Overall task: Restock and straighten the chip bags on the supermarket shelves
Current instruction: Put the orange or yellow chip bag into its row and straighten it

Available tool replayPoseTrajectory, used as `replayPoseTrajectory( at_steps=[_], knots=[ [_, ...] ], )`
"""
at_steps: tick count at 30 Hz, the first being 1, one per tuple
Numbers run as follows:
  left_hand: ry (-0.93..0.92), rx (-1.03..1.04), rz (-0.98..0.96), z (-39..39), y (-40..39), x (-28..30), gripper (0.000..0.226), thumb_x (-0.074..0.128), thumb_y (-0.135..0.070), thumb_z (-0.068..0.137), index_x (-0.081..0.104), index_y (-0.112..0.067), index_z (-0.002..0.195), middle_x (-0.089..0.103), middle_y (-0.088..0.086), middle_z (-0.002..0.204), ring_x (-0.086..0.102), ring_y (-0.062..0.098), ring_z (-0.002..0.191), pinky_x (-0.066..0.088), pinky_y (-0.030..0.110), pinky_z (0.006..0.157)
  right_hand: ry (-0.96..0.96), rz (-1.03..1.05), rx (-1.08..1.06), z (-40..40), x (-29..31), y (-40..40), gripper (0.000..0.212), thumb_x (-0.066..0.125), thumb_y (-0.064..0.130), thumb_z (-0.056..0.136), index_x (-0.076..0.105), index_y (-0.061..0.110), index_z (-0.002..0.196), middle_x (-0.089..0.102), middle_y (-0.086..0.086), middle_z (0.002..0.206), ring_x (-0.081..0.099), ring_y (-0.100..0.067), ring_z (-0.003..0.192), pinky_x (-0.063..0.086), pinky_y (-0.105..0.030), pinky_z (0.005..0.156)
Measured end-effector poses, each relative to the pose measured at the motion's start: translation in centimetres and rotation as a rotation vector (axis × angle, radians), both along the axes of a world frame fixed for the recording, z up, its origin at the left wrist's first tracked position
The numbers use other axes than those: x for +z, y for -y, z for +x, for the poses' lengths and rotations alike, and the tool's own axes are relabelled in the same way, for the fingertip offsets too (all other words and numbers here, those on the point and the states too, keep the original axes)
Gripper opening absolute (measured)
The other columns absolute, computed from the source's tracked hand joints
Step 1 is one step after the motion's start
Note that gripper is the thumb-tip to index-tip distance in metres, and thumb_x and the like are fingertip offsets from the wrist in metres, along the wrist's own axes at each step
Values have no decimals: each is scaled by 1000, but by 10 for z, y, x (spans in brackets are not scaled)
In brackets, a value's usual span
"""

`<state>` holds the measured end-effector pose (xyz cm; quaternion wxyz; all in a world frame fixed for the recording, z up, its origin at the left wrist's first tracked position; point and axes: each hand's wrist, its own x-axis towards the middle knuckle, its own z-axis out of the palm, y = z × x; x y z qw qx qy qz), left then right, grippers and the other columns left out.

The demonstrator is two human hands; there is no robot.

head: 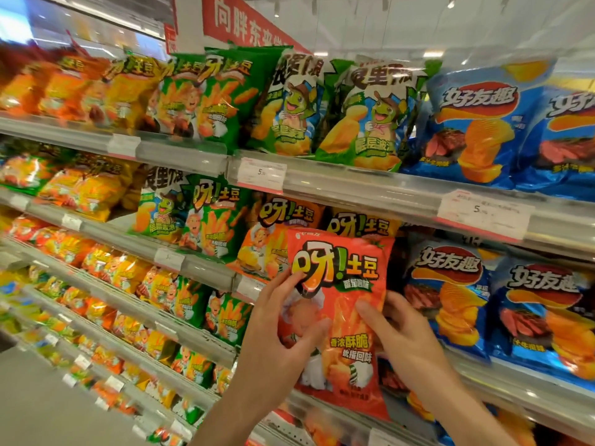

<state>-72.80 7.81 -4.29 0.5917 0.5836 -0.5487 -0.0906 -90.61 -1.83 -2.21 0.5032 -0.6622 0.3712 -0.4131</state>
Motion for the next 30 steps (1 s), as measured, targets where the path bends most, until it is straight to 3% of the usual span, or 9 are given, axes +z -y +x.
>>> replayPoseTrajectory(
  at_steps=[5,9,13,15,17,19,23,28,30],
  knots=[
    [14,-1,-10,73,-21,-1,69,65,-72,80,34,-64,142,25,-42,152,25,-17,140,30,26,109,-22,27,3,74,5,-18,52,71,66,67,64,41,112,76,16,104,73,-9,96,60,-39,85],
    [41,38,-18,146,-44,-3,63,66,-62,86,35,-65,141,25,-43,150,19,-25,136,22,10,100,-4,28,57,147,4,-36,60,70,66,62,65,35,113,77,14,103,74,-9,92,60,-33,78],
    [31,91,-7,219,-68,-7,64,65,-60,85,37,-61,142,24,-44,150,18,-25,137,25,6,99,-1,49,118,225,-3,-50,57,70,67,63,66,37,111,77,15,105,74,-8,93,59,-29,78],
    [11,115,3,253,-81,-8,64,65,-61,84,36,-63,141,22,-47,148,19,-24,138,24,10,105,-16,70,148,264,-7,-55,59,71,69,66,65,39,116,75,13,111,72,-11,101,57,-39,89],
    [2,153,9,286,-93,-10,65,64,-63,82,37,-62,142,23,-47,147,22,-17,141,29,23,114,-30,83,186,303,-8,-59,66,72,69,71,60,38,127,71,10,122,68,-15,111,53,-45,98],
    [-9,203,7,317,-102,-11,64,64,-63,82,39,-60,141,26,-43,149,25,-14,142,34,33,116,-56,61,240,339,-7,-62,61,70,68,74,60,38,126,71,11,121,69,-10,109,56,-40,95],
    [-17,294,-18,370,-110,-13,61,68,-57,83,43,-60,138,34,-36,150,28,-13,142,34,35,116,-95,17,337,403,-6,-61,36,65,58,87,63,42,119,72,18,117,65,-4,113,54,-36,96],
    [4,343,1,437,-99,-17,61,69,-57,84,43,-58,140,36,-34,149,30,-9,143,33,32,114,-105,-19,378,474,-6,-47,24,62,54,90,62,44,111,70,35,99,61,22,87,46,0,62],
    [15,359,-6,465,-90,-16,60,69,-56,85,43,-57,140,37,-32,150,31,-9,142,33,31,114,-110,-44,382,504,-7,-35,40,61,61,87,60,41,121,69,32,108,59,19,100,48,-5,77]
  ],
)
